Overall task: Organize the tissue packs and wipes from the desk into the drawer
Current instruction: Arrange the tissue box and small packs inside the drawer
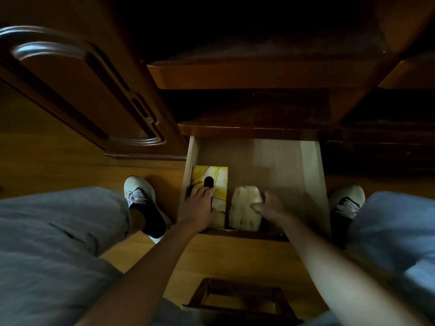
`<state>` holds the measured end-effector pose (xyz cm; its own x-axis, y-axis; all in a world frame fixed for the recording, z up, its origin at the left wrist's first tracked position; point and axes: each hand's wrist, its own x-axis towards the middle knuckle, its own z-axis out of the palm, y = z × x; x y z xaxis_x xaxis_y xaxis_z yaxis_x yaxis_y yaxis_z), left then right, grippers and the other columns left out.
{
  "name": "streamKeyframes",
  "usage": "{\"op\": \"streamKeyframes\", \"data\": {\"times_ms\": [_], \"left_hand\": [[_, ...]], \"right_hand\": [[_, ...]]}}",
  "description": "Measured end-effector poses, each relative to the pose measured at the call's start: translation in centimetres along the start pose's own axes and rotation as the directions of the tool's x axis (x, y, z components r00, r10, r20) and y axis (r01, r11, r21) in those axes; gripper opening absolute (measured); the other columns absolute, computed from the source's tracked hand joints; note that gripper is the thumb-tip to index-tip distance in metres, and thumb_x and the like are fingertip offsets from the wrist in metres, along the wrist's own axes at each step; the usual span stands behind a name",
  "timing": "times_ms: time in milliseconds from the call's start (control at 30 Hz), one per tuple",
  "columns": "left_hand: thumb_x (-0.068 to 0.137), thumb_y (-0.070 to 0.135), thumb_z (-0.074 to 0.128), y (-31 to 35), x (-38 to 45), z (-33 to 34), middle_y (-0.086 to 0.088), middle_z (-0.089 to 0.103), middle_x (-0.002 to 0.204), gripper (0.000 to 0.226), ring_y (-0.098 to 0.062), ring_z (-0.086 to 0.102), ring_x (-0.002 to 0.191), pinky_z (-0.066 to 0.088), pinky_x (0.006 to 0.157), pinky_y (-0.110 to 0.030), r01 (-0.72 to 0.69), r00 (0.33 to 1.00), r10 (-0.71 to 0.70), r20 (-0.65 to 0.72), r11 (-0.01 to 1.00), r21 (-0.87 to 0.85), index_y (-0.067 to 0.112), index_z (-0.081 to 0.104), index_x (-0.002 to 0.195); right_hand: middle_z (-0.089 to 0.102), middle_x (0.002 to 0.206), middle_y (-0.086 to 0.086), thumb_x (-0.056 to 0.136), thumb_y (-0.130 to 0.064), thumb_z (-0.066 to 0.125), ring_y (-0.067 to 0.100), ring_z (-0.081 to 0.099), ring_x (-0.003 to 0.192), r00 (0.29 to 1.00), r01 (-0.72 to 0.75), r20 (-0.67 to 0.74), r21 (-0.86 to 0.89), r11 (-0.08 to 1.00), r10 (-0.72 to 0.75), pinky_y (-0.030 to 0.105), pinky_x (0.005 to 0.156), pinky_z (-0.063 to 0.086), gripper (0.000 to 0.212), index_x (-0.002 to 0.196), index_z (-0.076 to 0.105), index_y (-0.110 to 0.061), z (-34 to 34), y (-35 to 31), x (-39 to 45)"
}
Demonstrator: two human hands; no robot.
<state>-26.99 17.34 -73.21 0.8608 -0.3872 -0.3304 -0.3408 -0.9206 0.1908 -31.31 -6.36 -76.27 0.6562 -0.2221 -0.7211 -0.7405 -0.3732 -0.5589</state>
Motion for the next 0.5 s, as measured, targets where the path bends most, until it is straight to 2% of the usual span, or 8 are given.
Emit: {"op": "streamKeyframes", "data": {"times_ms": [100,167,233,300,367,433,500], "left_hand": [[0.093,0.035,0.058,0.1,0.3,-0.1,0.003,0.041,0.152,0.064,-0.020,0.028,0.142,0.031,0.114,-0.040,0.014,1.000,-0.013,0.010,0.999,-0.046,0.025,0.036,0.152],[0.093,0.033,0.058,0.0,0.3,-0.1,0.000,0.041,0.151,0.064,-0.021,0.027,0.142,0.036,0.111,-0.040,0.006,1.000,-0.004,0.027,0.998,-0.068,0.023,0.036,0.152],[0.092,0.034,0.060,0.0,0.3,-0.1,-0.003,0.042,0.150,0.067,-0.022,0.026,0.143,0.041,0.108,-0.041,-0.004,0.999,0.006,0.040,0.999,-0.050,0.022,0.034,0.153],[0.090,0.037,0.064,0.3,0.2,-0.4,-0.006,0.040,0.149,0.072,-0.023,0.025,0.144,0.045,0.104,-0.042,0.007,0.997,-0.003,0.075,0.999,-0.051,0.022,0.032,0.153],[0.090,0.038,0.064,0.7,0.3,-1.2,-0.009,0.038,0.149,0.073,-0.025,0.023,0.145,0.044,0.104,-0.044,0.033,0.989,-0.020,0.147,0.996,-0.085,0.020,0.031,0.152],[0.093,0.038,0.062,1.0,0.4,-2.7,-0.009,0.035,0.152,0.068,-0.028,0.024,0.144,0.040,0.107,-0.047,0.021,0.971,0.004,0.238,0.995,-0.103,0.017,0.033,0.151],[0.096,0.039,0.060,1.3,0.6,-4.9,-0.004,0.033,0.155,0.062,-0.027,0.034,0.141,0.041,0.108,-0.047,-0.032,0.953,0.056,0.298,0.996,-0.086,0.019,0.038,0.150]], "right_hand": [[0.060,0.135,0.014,0.095,-0.012,0.068,0.032,0.057,0.123,0.992,0.128,0.015,-0.224,0.966,-0.128,0.040,0.100,0.049,0.047,0.140,0.054,-0.008,2.5,-0.2,0.3],[0.062,0.132,0.016,0.096,-0.014,0.068,0.032,0.058,0.121,0.985,0.154,-0.018,-0.323,0.934,-0.169,0.038,0.099,0.047,0.041,0.134,0.056,-0.007,3.4,-0.2,0.4],[0.062,0.130,0.014,0.097,-0.026,0.069,0.032,0.059,0.119,0.983,0.101,-0.097,-0.424,0.900,-0.156,0.041,0.096,0.048,0.043,0.134,0.052,-0.011,3.5,-0.1,0.3],[0.062,0.127,0.013,0.099,-0.036,0.064,0.031,0.062,0.114,0.987,-0.008,-0.137,-0.541,0.841,-0.080,0.041,0.090,0.052,0.047,0.135,0.048,-0.012,3.1,-0.1,-0.1],[0.062,0.130,0.014,0.101,-0.038,0.060,0.029,0.063,0.116,0.997,-0.024,-0.076,-0.616,0.787,-0.029,0.040,0.093,0.053,0.051,0.140,0.048,-0.008,2.5,-0.4,-0.6],[0.056,0.139,0.016,0.104,-0.037,0.055,0.030,0.058,0.124,0.999,0.044,0.009,-0.638,0.769,-0.050,0.038,0.100,0.049,0.052,0.145,0.046,-0.005,1.7,-1.2,-1.3],[0.056,0.136,0.017,0.107,-0.027,0.050,0.032,0.056,0.124,0.993,0.108,0.039,-0.617,0.779,-0.107,0.037,0.097,0.046,0.034,0.135,0.053,-0.007,0.4,-2.4,-2.3]]}}
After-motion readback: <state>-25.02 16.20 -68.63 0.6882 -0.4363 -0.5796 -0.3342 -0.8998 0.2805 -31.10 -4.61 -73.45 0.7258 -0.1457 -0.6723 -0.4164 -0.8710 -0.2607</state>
